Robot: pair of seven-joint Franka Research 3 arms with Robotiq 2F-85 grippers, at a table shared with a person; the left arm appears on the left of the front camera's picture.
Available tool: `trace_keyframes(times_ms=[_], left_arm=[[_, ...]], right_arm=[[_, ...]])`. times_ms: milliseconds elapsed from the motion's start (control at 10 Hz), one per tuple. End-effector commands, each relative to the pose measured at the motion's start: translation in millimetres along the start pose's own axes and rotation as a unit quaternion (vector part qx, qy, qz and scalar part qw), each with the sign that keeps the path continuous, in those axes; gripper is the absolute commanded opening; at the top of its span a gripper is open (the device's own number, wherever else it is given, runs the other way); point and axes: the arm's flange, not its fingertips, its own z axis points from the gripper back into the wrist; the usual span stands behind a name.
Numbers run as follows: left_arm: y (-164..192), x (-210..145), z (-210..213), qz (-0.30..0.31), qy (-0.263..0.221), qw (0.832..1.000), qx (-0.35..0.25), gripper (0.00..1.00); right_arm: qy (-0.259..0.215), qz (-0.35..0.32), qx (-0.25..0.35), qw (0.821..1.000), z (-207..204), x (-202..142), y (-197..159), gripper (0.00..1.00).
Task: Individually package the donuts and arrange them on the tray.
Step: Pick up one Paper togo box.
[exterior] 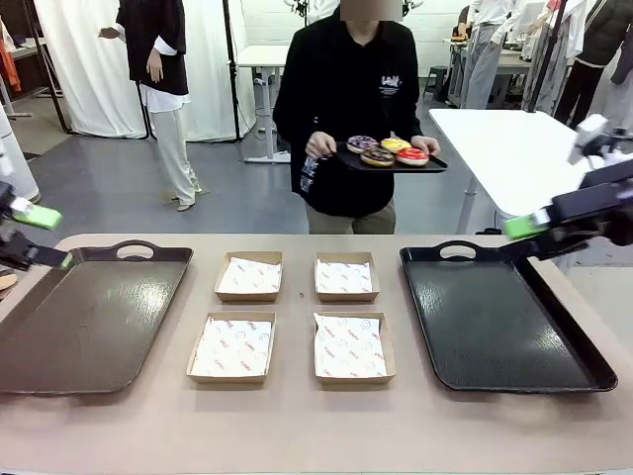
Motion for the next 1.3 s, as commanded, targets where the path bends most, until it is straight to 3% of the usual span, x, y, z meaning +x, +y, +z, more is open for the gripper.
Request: trace_keyframes(times_ms=[0, 300, 800, 900, 1000, 1200], left_arm=[[20.0, -8.4, 26.3, 0.035, -0.052, 0.998, -0.013, 1.0], [45.6, -23.3, 60.0, 0.084, -0.048, 0.995, 0.013, 1.0], [69.1, -48.1, 107.7, 0.123, -0.097, 0.987, 0.038, 1.0], [67.8, -50.0, 107.5, 0.121, -0.085, 0.988, 0.044, 1.0], [67.8, -44.3, 100.6, 0.132, -0.098, 0.986, 0.038, 1.0], [67.8, -44.3, 100.6, 0.132, -0.098, 0.986, 0.038, 1.0]], right_arm=[[-0.047, -0.084, 0.016, 0.995, 1.9, -61.2, -26.7, 1.0], [-0.034, -0.127, 0.034, 0.991, 34.5, -81.2, -50.8, 1.0], [-0.096, -0.161, 0.016, 0.982, 79.4, -112.1, -66.0, 1.0], [-0.02, -0.184, -0.047, 0.982, 64.7, -109.7, -59.1, 1.0], [-0.097, -0.17, 0.02, 0.98, 101.1, -88.3, -74.0, 1.0], [-0.097, -0.17, 0.02, 0.98, 101.1, -88.3, -74.0, 1.0]])
